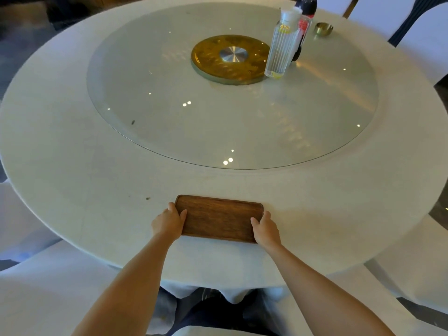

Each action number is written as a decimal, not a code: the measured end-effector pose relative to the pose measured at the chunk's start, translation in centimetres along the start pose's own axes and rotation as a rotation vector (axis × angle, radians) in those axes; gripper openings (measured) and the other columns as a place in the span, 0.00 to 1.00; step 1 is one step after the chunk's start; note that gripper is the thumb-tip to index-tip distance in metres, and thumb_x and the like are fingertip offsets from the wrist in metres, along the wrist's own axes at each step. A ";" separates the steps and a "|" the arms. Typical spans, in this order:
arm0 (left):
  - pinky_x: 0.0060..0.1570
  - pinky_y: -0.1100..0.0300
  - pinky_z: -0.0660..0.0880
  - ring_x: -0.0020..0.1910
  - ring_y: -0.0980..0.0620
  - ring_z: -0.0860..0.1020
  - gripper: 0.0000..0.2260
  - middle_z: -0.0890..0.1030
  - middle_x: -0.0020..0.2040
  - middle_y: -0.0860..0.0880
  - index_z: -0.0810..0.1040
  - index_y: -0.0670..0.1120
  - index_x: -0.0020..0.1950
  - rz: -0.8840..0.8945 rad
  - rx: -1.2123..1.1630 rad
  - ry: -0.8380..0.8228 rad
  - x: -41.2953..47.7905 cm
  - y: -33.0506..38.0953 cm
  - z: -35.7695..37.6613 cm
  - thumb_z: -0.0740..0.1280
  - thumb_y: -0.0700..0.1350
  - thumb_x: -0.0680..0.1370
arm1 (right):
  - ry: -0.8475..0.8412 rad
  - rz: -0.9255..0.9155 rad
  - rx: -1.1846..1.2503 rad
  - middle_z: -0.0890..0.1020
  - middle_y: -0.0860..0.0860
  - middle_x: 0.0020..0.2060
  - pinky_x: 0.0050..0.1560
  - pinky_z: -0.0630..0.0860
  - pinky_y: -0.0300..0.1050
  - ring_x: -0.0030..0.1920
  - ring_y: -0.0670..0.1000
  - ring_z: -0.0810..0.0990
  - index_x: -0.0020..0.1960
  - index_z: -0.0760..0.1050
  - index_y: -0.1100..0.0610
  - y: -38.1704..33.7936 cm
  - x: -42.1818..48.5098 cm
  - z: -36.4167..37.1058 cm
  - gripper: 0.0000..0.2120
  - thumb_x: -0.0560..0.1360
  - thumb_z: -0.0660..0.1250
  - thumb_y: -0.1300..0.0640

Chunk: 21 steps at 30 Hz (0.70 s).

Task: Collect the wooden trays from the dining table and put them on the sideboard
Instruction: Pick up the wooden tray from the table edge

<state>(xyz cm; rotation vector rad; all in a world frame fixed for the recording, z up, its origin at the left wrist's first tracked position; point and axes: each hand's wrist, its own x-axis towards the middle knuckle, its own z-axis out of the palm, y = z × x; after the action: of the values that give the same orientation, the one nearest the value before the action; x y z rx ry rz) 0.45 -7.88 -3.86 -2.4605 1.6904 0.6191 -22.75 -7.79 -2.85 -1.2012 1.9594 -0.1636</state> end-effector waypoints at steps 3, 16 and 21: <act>0.39 0.54 0.70 0.52 0.40 0.80 0.20 0.80 0.54 0.40 0.67 0.39 0.59 0.004 0.027 0.021 -1.4 -0.1 -0.5 0.51 0.55 0.81 | 0.005 -0.021 0.022 0.73 0.62 0.64 0.58 0.73 0.52 0.63 0.62 0.74 0.70 0.59 0.64 0.4 -1.1 -0.1 0.22 0.80 0.54 0.53; 0.40 0.52 0.71 0.48 0.39 0.79 0.20 0.81 0.49 0.39 0.69 0.39 0.54 -0.196 -0.280 0.332 -9.5 -6.3 -5.5 0.55 0.56 0.79 | 0.076 -0.411 0.129 0.72 0.58 0.68 0.64 0.69 0.51 0.67 0.58 0.71 0.72 0.59 0.60 -6.1 -7.8 -1.7 0.23 0.79 0.57 0.54; 0.41 0.52 0.73 0.49 0.38 0.79 0.20 0.81 0.49 0.39 0.69 0.39 0.54 -0.323 -0.333 0.492 -13.5 -11.3 -9.1 0.56 0.57 0.79 | 0.024 -0.593 0.158 0.70 0.57 0.70 0.67 0.67 0.51 0.69 0.57 0.69 0.73 0.59 0.59 -11.0 -11.8 0.1 0.24 0.79 0.58 0.54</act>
<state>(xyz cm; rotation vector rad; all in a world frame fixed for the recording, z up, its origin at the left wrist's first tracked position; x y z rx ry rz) 9.18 5.56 7.90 -3.2467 1.3378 0.2866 -12.56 -4.35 9.18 -1.6430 1.5235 -0.6245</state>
